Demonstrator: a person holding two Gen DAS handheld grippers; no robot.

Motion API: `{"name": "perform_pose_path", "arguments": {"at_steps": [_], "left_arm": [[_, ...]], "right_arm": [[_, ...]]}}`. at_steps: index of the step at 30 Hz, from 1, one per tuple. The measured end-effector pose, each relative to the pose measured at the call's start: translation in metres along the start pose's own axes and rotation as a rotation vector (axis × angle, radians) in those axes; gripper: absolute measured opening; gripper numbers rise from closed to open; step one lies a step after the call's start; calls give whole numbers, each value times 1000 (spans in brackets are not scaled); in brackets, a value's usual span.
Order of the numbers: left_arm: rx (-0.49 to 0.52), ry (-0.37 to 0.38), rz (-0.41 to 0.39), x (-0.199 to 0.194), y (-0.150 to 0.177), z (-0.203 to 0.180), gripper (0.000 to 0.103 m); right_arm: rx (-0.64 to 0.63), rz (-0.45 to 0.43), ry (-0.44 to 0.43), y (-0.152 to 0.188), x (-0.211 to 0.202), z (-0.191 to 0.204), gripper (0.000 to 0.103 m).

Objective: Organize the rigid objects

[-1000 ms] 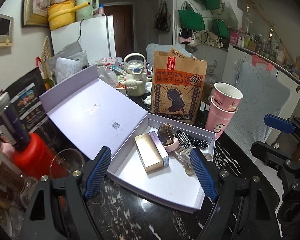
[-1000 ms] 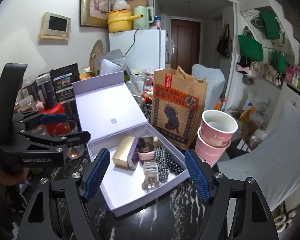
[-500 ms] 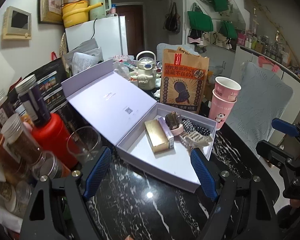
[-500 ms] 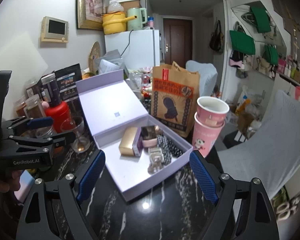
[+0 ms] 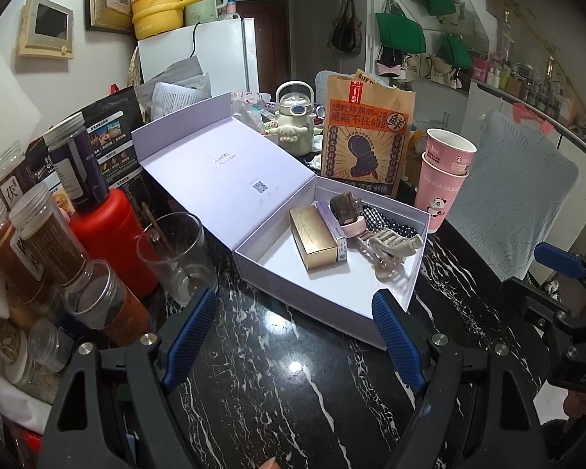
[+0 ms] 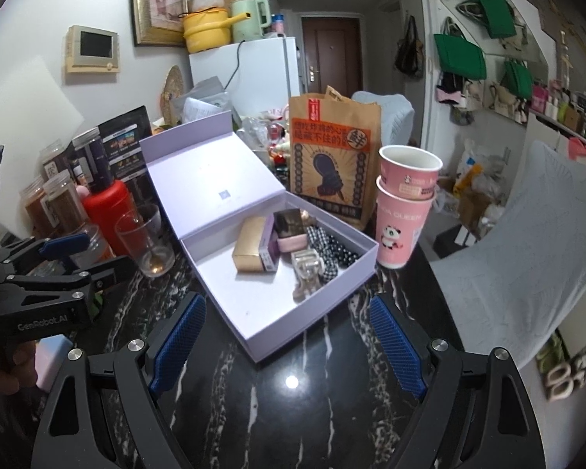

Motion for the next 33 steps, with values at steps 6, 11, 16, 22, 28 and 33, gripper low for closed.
{"name": "perform_pose_path", "arguments": {"at_steps": [6, 11, 16, 22, 28, 33], "left_arm": [[5, -5, 1, 1, -1, -2, 82], [10, 1, 1, 2, -2, -5, 82], [10, 10, 5, 2, -2, -8, 82], [21, 9, 4, 1, -3, -11, 82], [26, 30, 10, 1, -3, -14, 82], [22, 41, 16, 1, -3, -15, 82]], "right_arm": [[0, 23, 4, 5, 6, 0, 87], [0, 22, 11, 5, 6, -1, 87], [-3, 23, 14, 4, 7, 0, 87], [-10, 22, 20, 4, 5, -1, 87], [-13, 21, 26, 3, 3, -2, 87], [-17, 22, 34, 3, 3, -2, 87]]}}
Point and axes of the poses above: each gripper's, at about its wrist camera, not at the fingertips, and x roughly the way its jaws point, z to its left, y to its underside, the point moved 7 cm from there along x, roughly the way its jaws point, and after that the axes turned 15 degrees about -y, right-handed, at the moved point
